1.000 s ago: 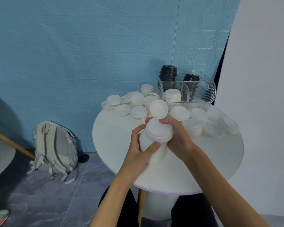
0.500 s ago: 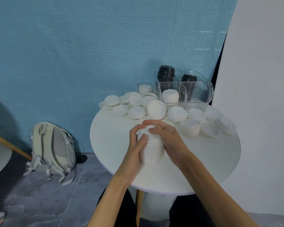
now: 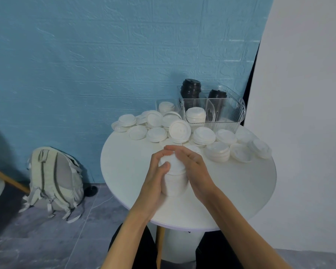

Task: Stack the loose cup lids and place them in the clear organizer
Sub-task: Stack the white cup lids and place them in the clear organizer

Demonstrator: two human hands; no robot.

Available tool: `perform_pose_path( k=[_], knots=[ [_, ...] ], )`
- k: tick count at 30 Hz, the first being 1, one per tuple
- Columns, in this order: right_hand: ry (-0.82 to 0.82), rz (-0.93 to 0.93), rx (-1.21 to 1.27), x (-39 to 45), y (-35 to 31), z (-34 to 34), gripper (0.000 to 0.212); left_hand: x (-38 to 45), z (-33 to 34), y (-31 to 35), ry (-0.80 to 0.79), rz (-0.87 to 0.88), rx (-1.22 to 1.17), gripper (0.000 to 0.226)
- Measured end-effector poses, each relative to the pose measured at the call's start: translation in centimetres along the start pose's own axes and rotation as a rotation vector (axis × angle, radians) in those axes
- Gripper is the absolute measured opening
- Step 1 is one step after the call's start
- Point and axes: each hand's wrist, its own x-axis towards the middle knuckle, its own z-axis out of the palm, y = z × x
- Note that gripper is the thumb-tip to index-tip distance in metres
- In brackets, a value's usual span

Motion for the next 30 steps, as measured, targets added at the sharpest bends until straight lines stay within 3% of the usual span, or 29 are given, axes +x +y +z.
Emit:
perform_pose_path(
  k=[7, 9, 12, 15, 20, 30],
  knots=[
    [-0.057, -0.044, -0.187, 0.2, -0.8, -0.9, 0.028, -0.5, 0.4, 0.7, 0.03, 0.0, 0.051, 0.029],
    [0.049, -0.132, -0.343, 0.7, -1.2, -2.4, 0.024, -0.5, 0.4, 0.9, 0.035, -0.001, 0.044, 0.027],
    [0.382, -0.288, -0.712, 1.8, -1.2, -6.0, 0.027, -0.4, 0.4, 1.0, 0.025, -0.029, 0.043, 0.023],
    [0.521, -0.262, -1.041, 2.6, -1.1, -8.4, 0.04, -0.3, 0.4, 0.9, 0.025, -0.038, 0.037, 0.02],
    [0.47, -0.065, -1.258, 3.4, -0.3, -9.6, 0.057, -0.1, 0.2, 0.5, 0.026, -0.04, 0.038, 0.034],
    [0.408, -0.009, -1.216, 3.3, -0.1, -9.8, 0.041, -0.1, 0.0, 0.4, 0.009, -0.03, 0.035, 0.034]
  ],
)
